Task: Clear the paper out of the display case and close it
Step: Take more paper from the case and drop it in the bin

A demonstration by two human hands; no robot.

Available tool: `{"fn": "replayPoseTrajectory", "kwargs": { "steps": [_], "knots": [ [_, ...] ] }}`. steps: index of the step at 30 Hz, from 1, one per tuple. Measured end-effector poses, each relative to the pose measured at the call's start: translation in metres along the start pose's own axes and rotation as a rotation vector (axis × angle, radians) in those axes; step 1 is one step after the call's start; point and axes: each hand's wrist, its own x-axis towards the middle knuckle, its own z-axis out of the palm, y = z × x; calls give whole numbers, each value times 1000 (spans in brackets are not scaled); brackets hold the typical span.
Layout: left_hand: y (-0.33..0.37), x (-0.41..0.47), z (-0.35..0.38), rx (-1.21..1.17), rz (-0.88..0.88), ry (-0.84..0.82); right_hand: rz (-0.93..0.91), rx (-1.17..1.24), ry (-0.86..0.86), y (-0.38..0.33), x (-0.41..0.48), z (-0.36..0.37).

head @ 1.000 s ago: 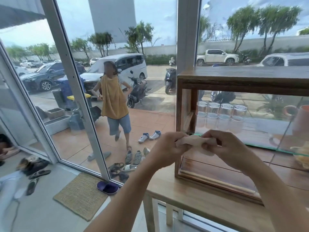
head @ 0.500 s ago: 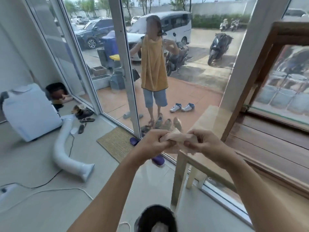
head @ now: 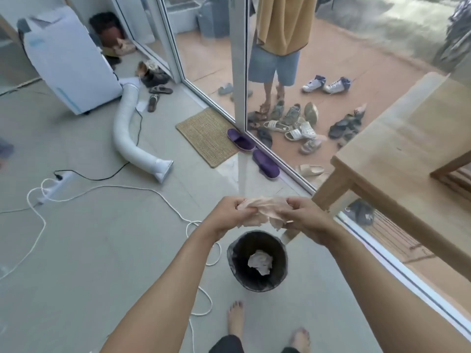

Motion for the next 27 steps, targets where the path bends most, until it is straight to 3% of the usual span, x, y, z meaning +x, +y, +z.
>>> {"fn": "replayPoseTrajectory", "kwargs": {
  "steps": [13, 20, 27],
  "knots": [
    [-248, 82, 52, -12, -543, 35, 497, -1, 86, 232, 140, 34],
    [-335, 146, 79, 59, -687, 22, 587, -43, 122, 321, 196, 21],
    [-377, 182, 100, 81, -733, 20, 608, -99, 145, 360, 223, 8]
  ]
}}
